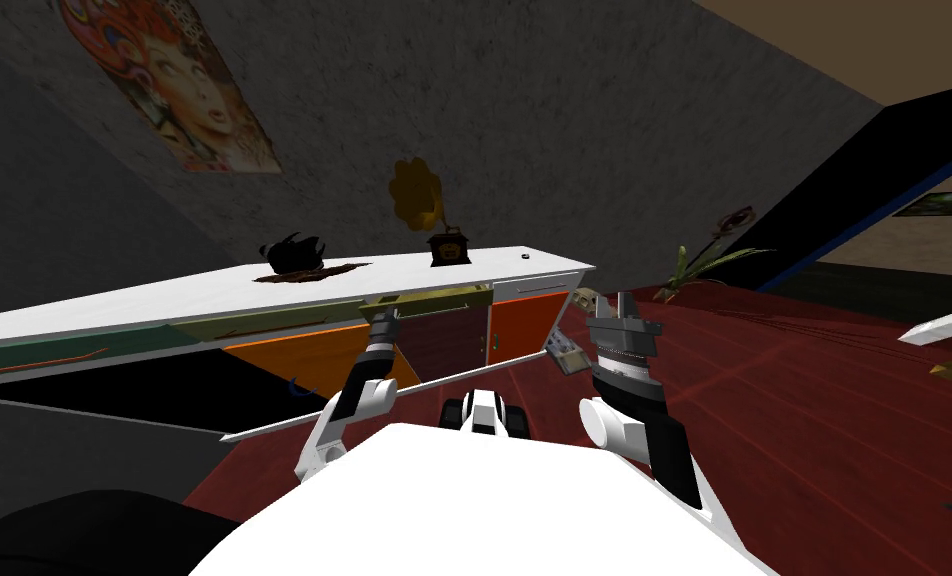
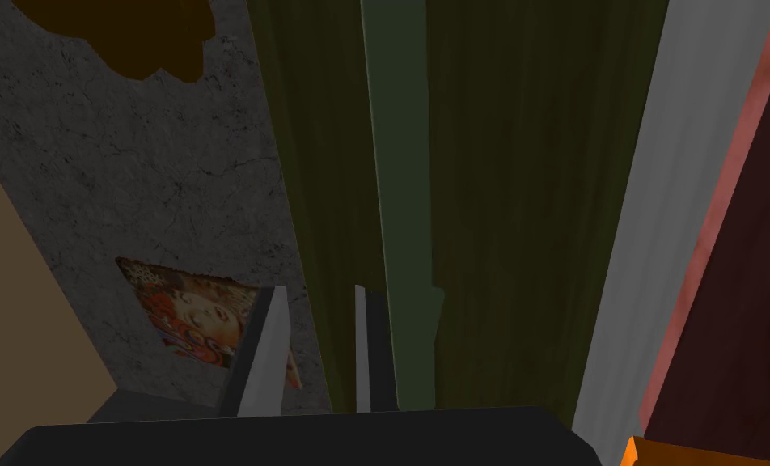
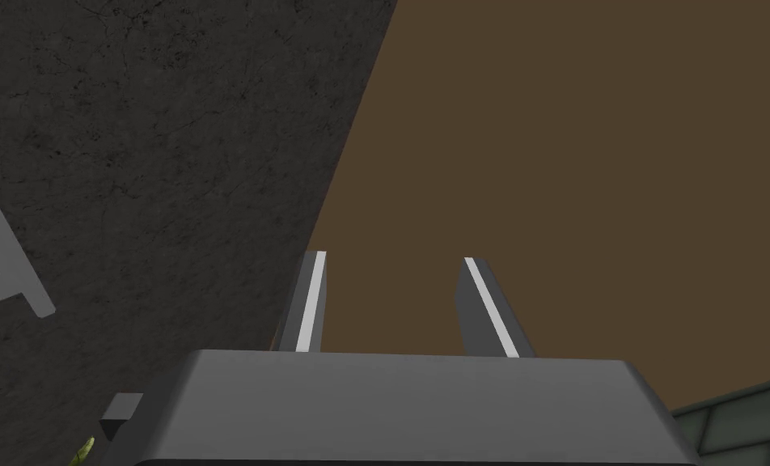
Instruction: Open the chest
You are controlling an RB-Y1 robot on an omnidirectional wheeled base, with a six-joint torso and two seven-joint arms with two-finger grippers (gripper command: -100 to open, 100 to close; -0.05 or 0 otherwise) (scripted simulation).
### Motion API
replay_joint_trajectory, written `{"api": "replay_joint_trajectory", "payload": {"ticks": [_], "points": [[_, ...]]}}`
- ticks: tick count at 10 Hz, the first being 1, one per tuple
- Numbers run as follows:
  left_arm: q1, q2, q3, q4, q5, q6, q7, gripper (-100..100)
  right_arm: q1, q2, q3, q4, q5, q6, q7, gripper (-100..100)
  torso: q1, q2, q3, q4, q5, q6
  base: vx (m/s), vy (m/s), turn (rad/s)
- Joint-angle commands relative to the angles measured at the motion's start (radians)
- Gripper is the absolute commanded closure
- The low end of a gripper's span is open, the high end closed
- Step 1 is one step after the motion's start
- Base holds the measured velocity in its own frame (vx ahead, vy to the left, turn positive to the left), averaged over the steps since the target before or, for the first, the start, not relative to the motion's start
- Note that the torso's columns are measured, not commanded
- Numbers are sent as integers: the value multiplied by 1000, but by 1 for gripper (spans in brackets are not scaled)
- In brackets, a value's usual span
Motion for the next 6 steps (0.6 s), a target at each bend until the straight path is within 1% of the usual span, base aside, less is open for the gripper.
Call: {"api": "replay_joint_trajectory", "payload": {"ticks": [1,2,3,6], "points": [[-76,-16,44,49,-13,53,-16,-100,0,0,0,0,0,0,0,0,0,-2,-1,0,0,-1,-90,6,-133],[-109,-23,63,65,-19,66,-23,-100,0,0,0,0,0,0,0,0,2,-3,-3,0,0,-2,-90,4,-128],[-109,-23,63,65,-19,66,-23,-100,0,0,0,0,0,0,0,0,3,-4,-3,-1,1,-2,-58,1,-51],[-208,-43,119,112,-36,107,-42,-100,0,0,0,0,0,0,0,0,6,-5,-4,-2,2,-2,-70,7,-120]]}}
